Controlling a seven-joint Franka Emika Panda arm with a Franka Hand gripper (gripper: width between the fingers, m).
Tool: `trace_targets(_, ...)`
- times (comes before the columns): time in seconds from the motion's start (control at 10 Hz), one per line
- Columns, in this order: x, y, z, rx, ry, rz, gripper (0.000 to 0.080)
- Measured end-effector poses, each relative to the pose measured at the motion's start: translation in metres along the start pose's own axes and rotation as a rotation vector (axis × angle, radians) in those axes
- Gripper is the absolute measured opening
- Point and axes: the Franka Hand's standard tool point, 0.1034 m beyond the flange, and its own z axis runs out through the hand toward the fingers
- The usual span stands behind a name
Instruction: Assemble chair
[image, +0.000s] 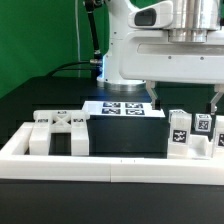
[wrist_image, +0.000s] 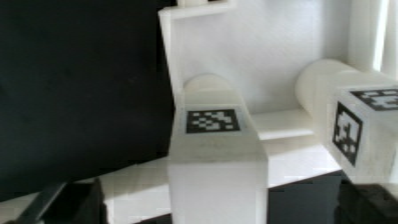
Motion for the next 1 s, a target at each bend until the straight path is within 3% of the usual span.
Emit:
trace_targets(0.5,-0.006,0.001,0.003,0.002,0.020,-0.015,0.0648)
trace_targets(1.0,-0.027,0.008,0.035,0.002,0.075,-0.038,0.0648)
